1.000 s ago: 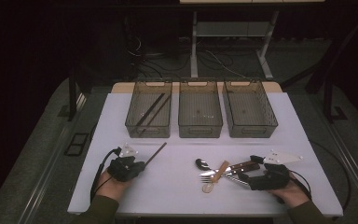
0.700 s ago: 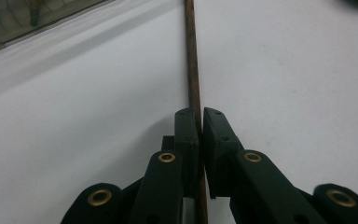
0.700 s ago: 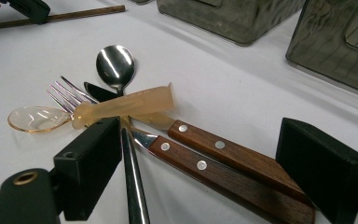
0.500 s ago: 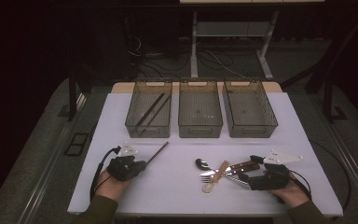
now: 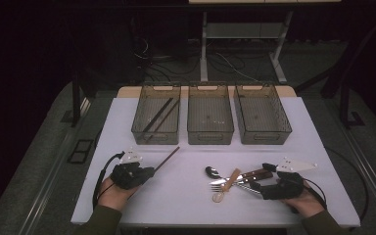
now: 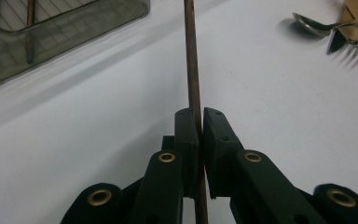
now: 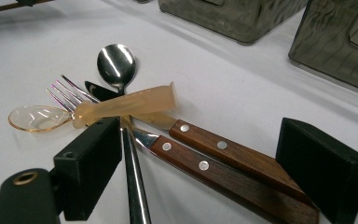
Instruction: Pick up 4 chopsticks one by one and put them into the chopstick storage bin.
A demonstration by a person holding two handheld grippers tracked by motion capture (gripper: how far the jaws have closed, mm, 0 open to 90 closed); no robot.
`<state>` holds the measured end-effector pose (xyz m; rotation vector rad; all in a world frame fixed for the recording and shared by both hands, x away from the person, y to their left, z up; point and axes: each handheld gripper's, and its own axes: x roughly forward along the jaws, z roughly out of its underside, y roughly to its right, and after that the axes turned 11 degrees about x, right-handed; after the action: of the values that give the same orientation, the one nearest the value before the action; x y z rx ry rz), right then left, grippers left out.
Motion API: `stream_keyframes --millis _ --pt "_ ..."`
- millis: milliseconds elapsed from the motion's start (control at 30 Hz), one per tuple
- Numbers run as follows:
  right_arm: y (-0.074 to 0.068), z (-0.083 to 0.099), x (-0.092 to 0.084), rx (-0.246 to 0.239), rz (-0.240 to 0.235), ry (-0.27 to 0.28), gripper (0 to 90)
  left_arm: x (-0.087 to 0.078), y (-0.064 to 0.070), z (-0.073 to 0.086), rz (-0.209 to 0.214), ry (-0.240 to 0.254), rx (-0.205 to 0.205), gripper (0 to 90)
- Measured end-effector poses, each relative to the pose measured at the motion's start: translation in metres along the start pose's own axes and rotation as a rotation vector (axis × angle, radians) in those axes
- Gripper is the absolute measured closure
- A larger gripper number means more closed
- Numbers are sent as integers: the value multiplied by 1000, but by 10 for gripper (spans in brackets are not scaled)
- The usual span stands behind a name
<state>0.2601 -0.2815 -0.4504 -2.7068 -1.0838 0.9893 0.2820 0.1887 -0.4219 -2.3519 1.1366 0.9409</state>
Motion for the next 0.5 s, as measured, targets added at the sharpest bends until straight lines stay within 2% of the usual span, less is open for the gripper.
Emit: stream_keyframes --millis 500 --pt "0 0 1 1 0 -2 138 -10 -4 -12 2 76 23 850"
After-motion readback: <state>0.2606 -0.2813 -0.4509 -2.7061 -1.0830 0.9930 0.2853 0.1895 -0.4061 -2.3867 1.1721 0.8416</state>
